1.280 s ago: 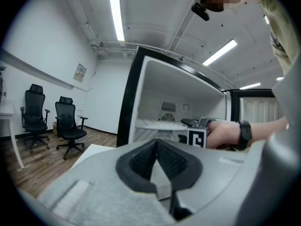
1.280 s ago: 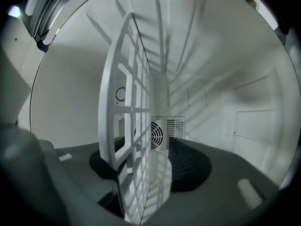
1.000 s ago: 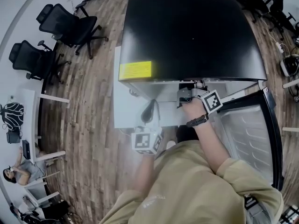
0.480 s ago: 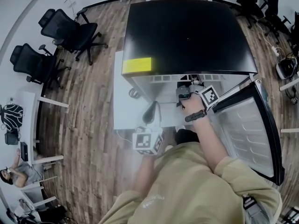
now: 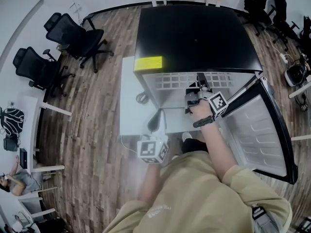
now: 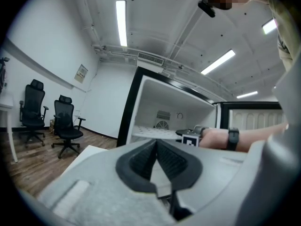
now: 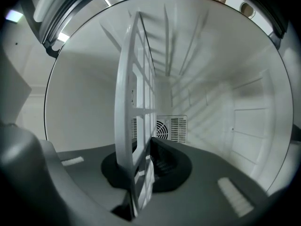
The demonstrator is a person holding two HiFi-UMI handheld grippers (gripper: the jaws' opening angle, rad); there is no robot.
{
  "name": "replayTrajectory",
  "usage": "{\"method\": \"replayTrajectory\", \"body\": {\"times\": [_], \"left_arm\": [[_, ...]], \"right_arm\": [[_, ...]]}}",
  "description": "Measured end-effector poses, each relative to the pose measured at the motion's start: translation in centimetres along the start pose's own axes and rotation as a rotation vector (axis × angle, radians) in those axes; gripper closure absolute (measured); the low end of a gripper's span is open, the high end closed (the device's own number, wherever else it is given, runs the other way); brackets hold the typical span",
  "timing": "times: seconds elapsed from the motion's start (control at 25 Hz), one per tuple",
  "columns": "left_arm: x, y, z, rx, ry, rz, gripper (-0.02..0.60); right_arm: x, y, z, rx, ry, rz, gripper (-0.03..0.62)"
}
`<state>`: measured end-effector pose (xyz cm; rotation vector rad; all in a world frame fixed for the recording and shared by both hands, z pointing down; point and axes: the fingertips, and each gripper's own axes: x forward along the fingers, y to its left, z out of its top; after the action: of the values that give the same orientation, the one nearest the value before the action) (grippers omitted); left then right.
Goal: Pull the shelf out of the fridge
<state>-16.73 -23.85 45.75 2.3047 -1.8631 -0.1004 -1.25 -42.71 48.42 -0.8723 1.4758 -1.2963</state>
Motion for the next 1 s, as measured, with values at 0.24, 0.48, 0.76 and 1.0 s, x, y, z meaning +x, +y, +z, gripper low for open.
{"method": "replayTrajectory", "body": {"times": [0.24, 0.48, 0.76, 1.0], "left_arm": [[-2.0, -0.9, -0.7, 0.002, -0.016, -0.041, 0.580], [-4.0, -1.6, -1.8, -0.008, -0.020, -0.072, 0.580], [-5.1, -2.9, -2.6, -0.025, -0.002, -0.115, 0.580], [-5.7, -3.1, -2.3, -0.040, 0.008, -0.128, 0.580]], "right_arm": [[-2.8, 0.1, -0.6, -0.013, -0.009, 0.024, 0.566], [-6.6, 0.3, -1.1, -0.034, -0.015, 0.047, 0.565], [-8.8, 0.7, -1.5, -0.045, -0.013, 0.054, 0.565], [-9.2, 1.3, -1.6, -0.064, -0.008, 0.047, 0.568]]}}
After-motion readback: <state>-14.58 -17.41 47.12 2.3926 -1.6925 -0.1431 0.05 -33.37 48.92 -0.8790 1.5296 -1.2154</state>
